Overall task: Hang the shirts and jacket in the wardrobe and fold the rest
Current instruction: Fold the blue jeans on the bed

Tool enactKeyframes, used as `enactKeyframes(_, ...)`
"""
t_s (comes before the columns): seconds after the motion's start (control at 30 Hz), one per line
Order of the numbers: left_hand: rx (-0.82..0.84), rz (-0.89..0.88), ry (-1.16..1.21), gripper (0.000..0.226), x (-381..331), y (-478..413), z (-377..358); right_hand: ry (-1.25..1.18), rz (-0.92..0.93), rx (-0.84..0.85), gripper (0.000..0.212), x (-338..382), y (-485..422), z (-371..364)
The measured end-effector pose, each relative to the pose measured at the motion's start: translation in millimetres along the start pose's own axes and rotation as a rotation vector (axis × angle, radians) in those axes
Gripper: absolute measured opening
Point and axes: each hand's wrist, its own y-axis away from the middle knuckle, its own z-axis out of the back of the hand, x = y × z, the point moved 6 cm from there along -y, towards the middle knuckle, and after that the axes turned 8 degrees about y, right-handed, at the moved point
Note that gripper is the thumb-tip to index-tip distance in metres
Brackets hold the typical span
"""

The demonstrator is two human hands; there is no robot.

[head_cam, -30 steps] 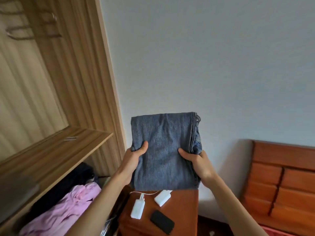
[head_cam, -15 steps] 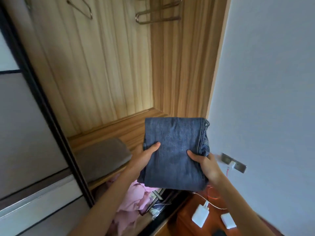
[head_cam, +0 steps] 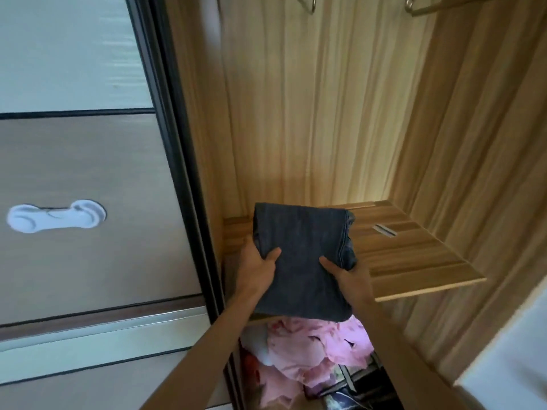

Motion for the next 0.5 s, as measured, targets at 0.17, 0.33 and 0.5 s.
enactKeyframes(0.17,-0.194,0.032,-0.230,0.052,36.9,-41.2,2.5,0.066,-0.043,0.189,0.040,-23.2,-66.1,-52.1)
enactKeyframes(0.33,-0.254,0.211,-0.410,0.057,94.4,-69.0,12.9,0.250,-0.006,0.360,0.065,-40.1,-106.9,-94.9)
enactKeyframes(0.5,-0.076,0.244,-0.881,0.077,133.3,-77.2,7.0,0.793,0.324,0.331,0.093,-65.8,-121.2,-124.3)
